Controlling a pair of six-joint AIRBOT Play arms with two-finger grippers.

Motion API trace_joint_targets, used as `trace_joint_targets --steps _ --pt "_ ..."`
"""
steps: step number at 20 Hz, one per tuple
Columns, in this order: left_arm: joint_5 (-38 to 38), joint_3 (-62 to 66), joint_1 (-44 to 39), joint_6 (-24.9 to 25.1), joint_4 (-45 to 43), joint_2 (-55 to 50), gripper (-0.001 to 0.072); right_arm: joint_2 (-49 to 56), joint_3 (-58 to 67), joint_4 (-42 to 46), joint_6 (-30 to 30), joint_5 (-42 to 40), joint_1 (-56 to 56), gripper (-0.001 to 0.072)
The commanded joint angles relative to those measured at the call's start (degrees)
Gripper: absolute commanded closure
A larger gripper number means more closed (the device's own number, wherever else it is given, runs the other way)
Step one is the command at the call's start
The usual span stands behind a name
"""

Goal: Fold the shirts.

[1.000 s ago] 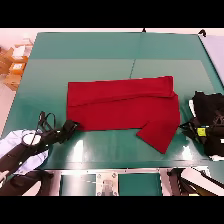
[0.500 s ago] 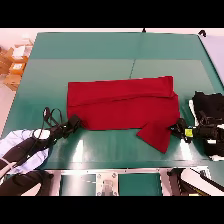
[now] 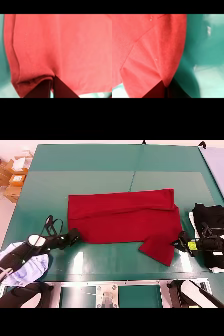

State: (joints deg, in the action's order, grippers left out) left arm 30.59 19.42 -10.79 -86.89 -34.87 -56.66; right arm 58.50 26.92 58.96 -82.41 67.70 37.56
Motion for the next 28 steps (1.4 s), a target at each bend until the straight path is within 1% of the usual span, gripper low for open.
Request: trace_joint_targets --steps 1,4,8,10,13,17,22,26,28 --pt "13.5 6.1 5.6 -7.8 -18.4 0.1 0.0685 -4.2 0.4 6.7 -5.9 2.8 0.0 0.0697" --pt "22.8 14.0 5.6 -11.3 -27.9 0.1 0.0685 -6.5 0.5 6.8 -6.6 4.5 -0.1 0.0697" --pt "32.6 21.5 5.6 -11.0 -31.4 0.0 0.0685 -8.9 1.6 6.4 -6.8 7.3 -0.1 0.0697" --pt "34.0 24.7 5.7 -10.9 -32.8 0.0 0.0685 -9.1 5.3 5.0 -6.7 9.2 -0.1 0.0697" --pt "33.3 29.1 5.6 -9.9 -32.9 -2.3 0.0685 -7.9 13.3 -1.6 -6.7 8.3 -3.5 0.0698" --pt "32.9 40.0 5.7 -7.7 -32.9 -13.0 0.0685 3.3 24.9 -3.1 -9.1 4.2 -10.7 0.0698" --pt "32.0 55.7 5.7 -7.1 -32.8 -29.3 0.0684 21.4 40.1 -5.0 -9.6 2.2 -13.8 0.0697" --pt "30.7 64.7 5.7 -7.1 -31.5 -42.1 0.0684 32.5 44.9 -5.0 -9.5 -3.8 -16.9 0.0697" --pt "29.7 67.2 5.7 -7.2 -31.0 -45.9 0.0683 36.8 46.4 -5.7 -9.4 -6.1 -17.3 0.0696"
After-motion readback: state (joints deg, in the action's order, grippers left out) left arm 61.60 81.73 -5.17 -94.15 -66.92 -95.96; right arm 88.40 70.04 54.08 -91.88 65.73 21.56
